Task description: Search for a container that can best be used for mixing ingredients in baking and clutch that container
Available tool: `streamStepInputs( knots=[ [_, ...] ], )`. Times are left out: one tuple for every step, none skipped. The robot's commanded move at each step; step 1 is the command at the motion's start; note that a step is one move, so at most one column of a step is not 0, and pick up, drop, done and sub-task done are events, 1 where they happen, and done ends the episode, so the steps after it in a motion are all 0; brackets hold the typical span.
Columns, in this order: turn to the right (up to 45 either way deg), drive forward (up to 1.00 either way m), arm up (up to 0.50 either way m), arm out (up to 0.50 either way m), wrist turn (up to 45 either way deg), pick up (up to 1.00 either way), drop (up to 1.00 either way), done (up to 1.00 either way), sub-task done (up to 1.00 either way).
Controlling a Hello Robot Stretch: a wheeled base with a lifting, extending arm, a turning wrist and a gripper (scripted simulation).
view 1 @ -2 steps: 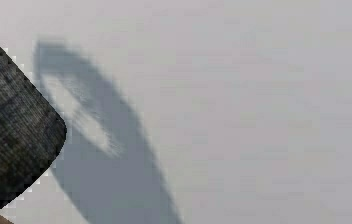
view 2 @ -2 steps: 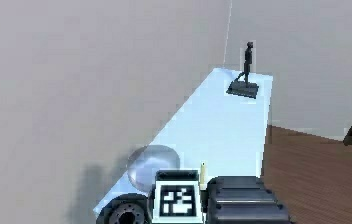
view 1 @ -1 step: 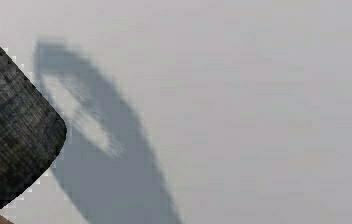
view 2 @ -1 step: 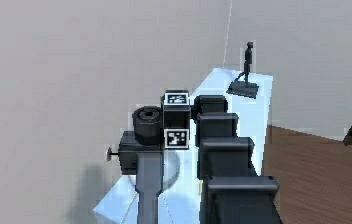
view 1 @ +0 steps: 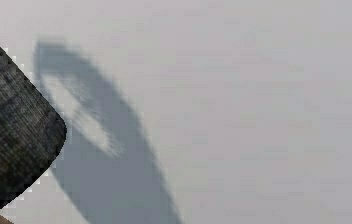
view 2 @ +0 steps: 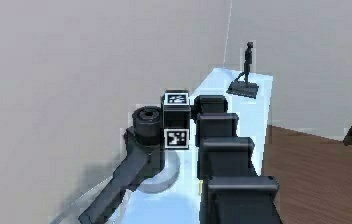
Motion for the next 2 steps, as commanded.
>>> streamStepInputs(
  knots=[
    [0.0, 0.0, 0.0, 0.0, 45.0, 0.0, 0.0, 0.0, 0.0],
    [0.0, 0.0, 0.0, 0.0, 45.0, 0.0, 0.0, 0.0, 0.0]
  ],
)
